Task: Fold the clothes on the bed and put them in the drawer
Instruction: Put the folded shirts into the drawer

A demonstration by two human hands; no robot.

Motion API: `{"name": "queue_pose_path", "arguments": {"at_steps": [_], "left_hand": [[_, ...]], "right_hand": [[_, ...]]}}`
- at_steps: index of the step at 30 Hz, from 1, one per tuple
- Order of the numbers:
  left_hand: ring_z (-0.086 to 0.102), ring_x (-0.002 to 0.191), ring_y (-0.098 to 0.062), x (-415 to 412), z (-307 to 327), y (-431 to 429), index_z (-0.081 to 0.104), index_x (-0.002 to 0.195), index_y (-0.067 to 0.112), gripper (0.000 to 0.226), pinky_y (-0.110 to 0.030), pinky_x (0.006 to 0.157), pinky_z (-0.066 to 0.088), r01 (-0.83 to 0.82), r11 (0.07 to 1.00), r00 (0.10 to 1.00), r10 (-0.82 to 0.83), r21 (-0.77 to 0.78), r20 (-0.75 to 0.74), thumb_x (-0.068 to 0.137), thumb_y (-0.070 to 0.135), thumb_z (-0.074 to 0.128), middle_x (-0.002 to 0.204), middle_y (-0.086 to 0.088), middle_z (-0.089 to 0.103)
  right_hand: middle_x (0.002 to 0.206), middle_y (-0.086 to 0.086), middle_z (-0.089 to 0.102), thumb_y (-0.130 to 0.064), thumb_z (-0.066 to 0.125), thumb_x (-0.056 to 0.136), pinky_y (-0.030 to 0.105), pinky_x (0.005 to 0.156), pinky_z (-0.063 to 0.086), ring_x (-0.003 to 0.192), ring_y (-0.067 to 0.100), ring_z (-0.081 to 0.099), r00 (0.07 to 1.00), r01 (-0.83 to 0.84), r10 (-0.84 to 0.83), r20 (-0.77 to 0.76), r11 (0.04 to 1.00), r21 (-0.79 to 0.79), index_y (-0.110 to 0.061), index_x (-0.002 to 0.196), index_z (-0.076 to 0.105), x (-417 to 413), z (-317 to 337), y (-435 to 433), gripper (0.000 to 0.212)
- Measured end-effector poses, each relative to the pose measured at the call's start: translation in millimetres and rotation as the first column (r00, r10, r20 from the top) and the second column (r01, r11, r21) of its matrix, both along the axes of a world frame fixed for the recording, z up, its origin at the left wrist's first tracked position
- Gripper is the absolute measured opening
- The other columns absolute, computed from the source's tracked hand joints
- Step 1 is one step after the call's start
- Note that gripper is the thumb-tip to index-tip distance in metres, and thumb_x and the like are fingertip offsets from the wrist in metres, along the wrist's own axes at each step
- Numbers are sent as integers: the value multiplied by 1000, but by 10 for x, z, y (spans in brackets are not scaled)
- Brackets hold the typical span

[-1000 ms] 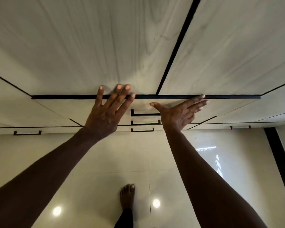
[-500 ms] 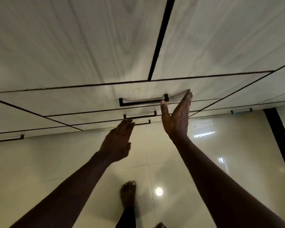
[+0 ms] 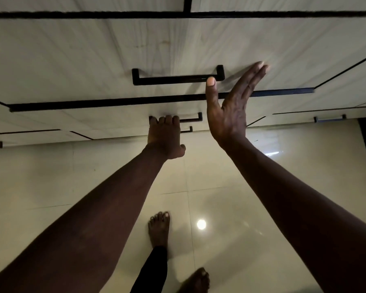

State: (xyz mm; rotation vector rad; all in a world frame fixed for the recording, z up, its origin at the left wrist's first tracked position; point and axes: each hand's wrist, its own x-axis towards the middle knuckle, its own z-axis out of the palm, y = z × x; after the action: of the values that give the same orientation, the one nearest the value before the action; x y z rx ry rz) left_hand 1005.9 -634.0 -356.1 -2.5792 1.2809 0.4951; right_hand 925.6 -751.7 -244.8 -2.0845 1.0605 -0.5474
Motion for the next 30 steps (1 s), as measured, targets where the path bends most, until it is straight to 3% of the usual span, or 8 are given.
{"name": "queue_pose_path", "arguments": {"at_steps": [3, 8, 11, 13, 16, 20, 23, 30], "left_hand": [[52, 128, -31, -178, 78, 117, 37, 143, 12, 89, -52, 110, 32, -21, 999, 998, 23, 30, -54, 78, 68, 60, 140, -11, 51], [49, 129, -32, -746, 156, 497, 35, 146, 13, 89, -55, 114, 28, -24, 998, 993, 30, 59, -116, 80, 69, 57, 141, -11, 49], [50, 131, -31, -1130, 263, 790, 33, 150, 15, 82, -53, 115, 29, 4, 995, 975, 17, 95, -221, 87, 64, 54, 143, -10, 50], [56, 127, -27, -1350, 378, 1024, 45, 147, 19, 63, -48, 111, 40, -10, 999, 964, 1, -31, -268, 95, 53, 55, 138, -6, 59], [68, 99, -24, -1692, 515, 1500, 67, 121, 21, 28, -41, 84, 54, 46, 926, 973, -126, -375, -192, 97, 33, 60, 111, -2, 70], [63, 107, -30, -2120, 703, 1948, 67, 123, 18, 35, -46, 85, 46, 96, 812, 994, -111, -575, 10, 90, 28, 69, 121, -8, 64], [45, 141, -30, -2263, 773, 2074, 52, 144, 19, 65, -54, 109, 34, -89, 929, 993, 54, -359, -106, 88, 53, 58, 152, -6, 48], [46, 139, -22, -2850, 841, 2427, 42, 151, 26, 88, -47, 114, 29, -125, 992, 896, 102, -24, -433, 81, 73, 15, 150, 5, 51]], "right_hand": [[164, 15, -32, -59, 50, 100, 49, 125, 16, 154, 26, -17, 999, -27, 28, -31, 999, 34, -6, 158, -21, -30, 25, -25, 105], [168, 16, -18, -57, 54, 98, 46, 127, 8, 156, 32, -11, 961, -153, 137, -239, 987, -50, -7, 161, -9, -270, -56, -104, 103], [169, 8, 17, -65, 29, 102, 58, 123, 17, 157, 30, 8, 676, -399, 344, -652, 914, 69, -22, 159, 25, -688, -254, 8, 72], [150, 7, 52, -65, 20, 103, 57, 117, 28, 142, 29, 42, 428, -538, 416, -802, 831, 144, -28, 143, 48, -1047, -317, 225, 61], [116, -1, 71, -68, 18, 99, 48, 101, 41, 111, 26, 64, 467, -584, 414, -782, 808, 78, -29, 117, 64, -1521, -340, 546, 63], [129, -5, 67, -86, 8, 83, 49, 103, 38, 120, 23, 60, 415, -599, 484, -771, 783, 169, -33, 131, 60, -2101, -349, 788, 89], [137, -5, 62, -89, 5, 79, 50, 106, 34, 127, 23, 56, 362, -605, 525, -770, 761, 235, -34, 138, 54, -2458, -321, 992, 95], [149, -3, 52, -87, 20, 87, 50, 115, 24, 139, 24, 43, 280, -553, 568, -774, 755, 353, -35, 146, 46, -3274, -251, 1504, 83]]}}
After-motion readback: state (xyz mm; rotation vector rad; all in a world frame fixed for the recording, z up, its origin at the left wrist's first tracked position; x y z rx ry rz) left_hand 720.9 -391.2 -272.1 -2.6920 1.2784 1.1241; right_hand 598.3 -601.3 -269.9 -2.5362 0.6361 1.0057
